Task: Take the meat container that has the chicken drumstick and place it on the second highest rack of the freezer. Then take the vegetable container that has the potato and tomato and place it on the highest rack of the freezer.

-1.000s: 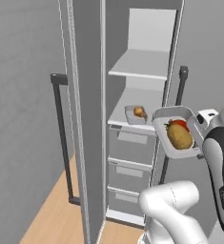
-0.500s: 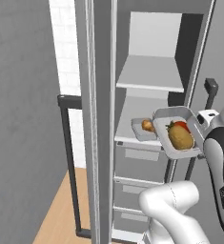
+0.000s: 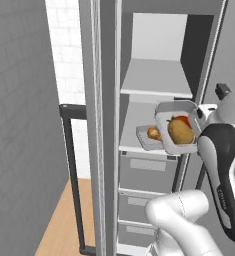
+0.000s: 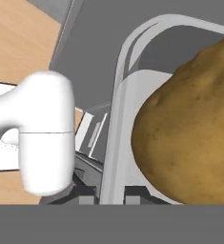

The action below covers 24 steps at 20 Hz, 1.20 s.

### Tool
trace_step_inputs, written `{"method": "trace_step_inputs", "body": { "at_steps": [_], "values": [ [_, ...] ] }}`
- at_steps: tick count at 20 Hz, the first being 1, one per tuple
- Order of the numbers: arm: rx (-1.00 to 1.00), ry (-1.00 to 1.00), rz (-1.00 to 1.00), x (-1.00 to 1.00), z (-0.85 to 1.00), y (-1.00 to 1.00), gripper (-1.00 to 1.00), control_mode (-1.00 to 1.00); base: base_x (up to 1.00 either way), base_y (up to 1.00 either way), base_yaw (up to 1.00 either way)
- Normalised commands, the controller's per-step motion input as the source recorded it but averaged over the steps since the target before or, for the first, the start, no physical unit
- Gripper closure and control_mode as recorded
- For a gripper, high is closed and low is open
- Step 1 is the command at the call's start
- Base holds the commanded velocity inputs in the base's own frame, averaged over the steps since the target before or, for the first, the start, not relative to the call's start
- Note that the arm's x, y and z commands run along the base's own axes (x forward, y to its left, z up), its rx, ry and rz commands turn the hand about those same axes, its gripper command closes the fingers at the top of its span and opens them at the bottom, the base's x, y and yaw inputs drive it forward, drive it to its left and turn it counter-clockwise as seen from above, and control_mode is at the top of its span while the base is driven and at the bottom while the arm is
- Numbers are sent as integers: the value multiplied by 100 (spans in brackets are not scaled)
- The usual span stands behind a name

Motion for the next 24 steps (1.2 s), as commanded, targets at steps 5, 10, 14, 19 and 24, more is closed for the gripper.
{"method": "trace_step_inputs", "body": {
  "at_steps": [5,10,14,19,24],
  "values": [
    [-1,0,-25,100,80,15,100,-100,0,0,0],
    [0,0,-19,100,53,0,100,-100,0,0,0],
    [0,2,-9,100,3,-19,100,-100,0,0,0],
    [0,8,-6,100,0,-25,100,-100,0,0,0],
    [0,7,-2,100,-7,-20,100,-100,0,0,0]
  ]
}}
